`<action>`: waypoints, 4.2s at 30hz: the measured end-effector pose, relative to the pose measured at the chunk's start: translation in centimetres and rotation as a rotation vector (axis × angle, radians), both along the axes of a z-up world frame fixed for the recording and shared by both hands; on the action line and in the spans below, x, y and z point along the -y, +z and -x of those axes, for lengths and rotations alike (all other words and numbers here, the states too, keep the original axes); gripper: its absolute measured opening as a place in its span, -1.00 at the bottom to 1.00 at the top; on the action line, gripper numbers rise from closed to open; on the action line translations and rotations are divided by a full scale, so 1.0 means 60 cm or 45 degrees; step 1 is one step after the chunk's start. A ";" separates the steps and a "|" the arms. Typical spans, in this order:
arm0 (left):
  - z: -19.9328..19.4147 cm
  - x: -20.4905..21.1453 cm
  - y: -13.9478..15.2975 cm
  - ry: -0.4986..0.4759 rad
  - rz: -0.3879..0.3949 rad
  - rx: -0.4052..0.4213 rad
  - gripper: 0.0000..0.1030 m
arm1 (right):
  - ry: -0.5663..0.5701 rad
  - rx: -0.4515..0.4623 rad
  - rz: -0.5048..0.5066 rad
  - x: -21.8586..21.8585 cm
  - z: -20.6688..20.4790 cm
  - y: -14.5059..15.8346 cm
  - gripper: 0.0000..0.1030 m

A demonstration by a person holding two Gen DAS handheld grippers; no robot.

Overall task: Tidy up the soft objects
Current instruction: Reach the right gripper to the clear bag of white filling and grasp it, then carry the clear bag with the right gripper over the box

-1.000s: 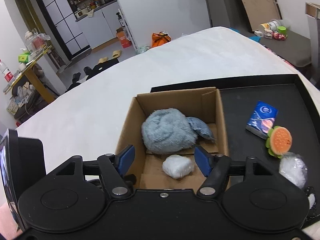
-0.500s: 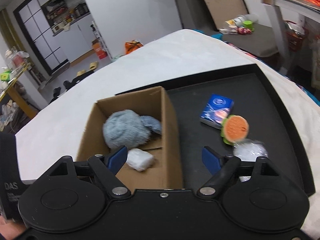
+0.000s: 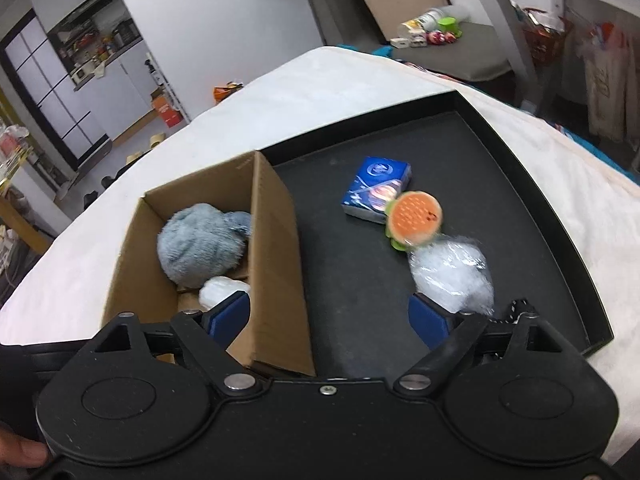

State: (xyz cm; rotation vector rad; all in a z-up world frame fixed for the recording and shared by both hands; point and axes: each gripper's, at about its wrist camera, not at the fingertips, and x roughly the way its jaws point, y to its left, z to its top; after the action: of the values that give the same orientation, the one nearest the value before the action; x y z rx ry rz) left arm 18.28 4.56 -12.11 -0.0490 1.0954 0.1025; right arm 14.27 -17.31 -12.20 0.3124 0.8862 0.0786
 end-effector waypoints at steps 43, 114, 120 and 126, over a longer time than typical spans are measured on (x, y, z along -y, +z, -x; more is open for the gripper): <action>-0.046 0.039 -0.018 0.029 -0.219 -0.076 0.37 | -0.050 -0.070 0.161 0.085 -0.087 -0.091 0.83; -0.013 -0.011 -0.017 0.064 -0.034 0.016 0.10 | 0.205 0.134 0.154 -0.042 -0.046 0.056 -0.34; -0.011 -0.021 -0.023 0.082 0.013 0.012 -0.42 | 0.263 0.143 0.149 -0.072 -0.042 0.059 -0.34; -0.005 -0.044 -0.024 0.118 0.078 0.026 -0.76 | 0.318 0.132 0.158 -0.107 -0.045 0.055 -0.33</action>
State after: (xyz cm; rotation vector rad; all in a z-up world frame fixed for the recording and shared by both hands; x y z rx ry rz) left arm 18.58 7.18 -13.54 -0.1556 1.0760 0.1516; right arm 16.99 -10.88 -8.88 0.0798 0.8199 0.2675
